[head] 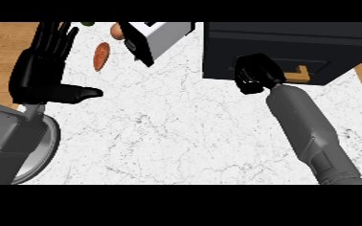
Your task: Pick up the cup, place it into the drawer and close the drawer
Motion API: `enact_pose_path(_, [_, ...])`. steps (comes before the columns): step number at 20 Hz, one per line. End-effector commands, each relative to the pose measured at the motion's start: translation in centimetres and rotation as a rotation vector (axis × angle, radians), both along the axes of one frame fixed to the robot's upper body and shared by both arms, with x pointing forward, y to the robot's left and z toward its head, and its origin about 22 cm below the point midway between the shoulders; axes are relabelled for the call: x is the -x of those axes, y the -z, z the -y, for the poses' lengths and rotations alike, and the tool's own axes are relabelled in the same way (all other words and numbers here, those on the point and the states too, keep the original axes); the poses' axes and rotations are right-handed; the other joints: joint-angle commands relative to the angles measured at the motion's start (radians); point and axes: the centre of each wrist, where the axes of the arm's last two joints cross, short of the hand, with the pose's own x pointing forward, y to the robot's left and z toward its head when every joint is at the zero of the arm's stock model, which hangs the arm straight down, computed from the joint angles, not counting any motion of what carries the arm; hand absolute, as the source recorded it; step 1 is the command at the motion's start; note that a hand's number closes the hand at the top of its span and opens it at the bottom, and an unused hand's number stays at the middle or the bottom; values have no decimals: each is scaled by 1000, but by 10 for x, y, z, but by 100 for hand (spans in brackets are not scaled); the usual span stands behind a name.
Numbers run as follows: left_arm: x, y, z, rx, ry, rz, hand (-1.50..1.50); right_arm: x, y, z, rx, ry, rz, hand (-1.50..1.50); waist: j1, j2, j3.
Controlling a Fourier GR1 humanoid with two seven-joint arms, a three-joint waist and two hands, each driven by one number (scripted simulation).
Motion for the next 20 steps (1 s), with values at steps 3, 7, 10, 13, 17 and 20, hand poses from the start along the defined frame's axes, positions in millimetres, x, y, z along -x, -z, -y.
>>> enact_pose_path(3, [5, 14, 3, 17, 38, -16, -150, -17, -21, 37, -28, 97, -53, 150, 20, 27, 5])
enact_pose_path(7, [1, 0, -1, 20, 68, -7, -150, -23, -31, 40, -47, 103, -65, 150, 32, 30, 5])
enact_pose_path(10, [1, 6, 11, 20, 92, -2, -150, -26, -40, 46, -68, 120, -67, 150, 46, 43, 6])
enact_pose_path(13, [2, 10, 14, 29, 89, 4, -150, -30, -54, 56, -136, 126, -39, 150, 42, 39, 6])
enact_pose_path(17, [6, 18, 3, 25, 90, -12, -150, -25, -45, 64, -149, 125, -28, 150, 57, 44, 6])
enact_pose_path(20, [3, 22, 14, 35, 91, -30, -150, -28, -47, 57, -153, 106, -38, 150, 44, 41, 5])
